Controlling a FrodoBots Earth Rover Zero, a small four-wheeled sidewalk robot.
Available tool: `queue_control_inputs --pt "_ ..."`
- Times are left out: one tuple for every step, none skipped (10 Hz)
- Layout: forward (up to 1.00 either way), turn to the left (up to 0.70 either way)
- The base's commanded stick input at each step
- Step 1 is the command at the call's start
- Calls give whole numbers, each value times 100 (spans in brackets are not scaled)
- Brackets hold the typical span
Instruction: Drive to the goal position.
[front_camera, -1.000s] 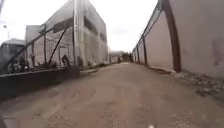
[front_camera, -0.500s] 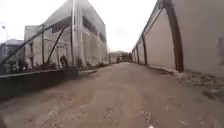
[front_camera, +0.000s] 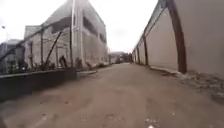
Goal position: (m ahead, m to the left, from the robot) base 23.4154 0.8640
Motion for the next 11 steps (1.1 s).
queue_control_inputs --pt "30 0" --pt "30 0" --pt "30 0" --pt "30 0" --pt "30 0" --pt "30 0" --pt "30 0" --pt "30 0" --pt "30 0" --pt "30 0" --pt "30 0"
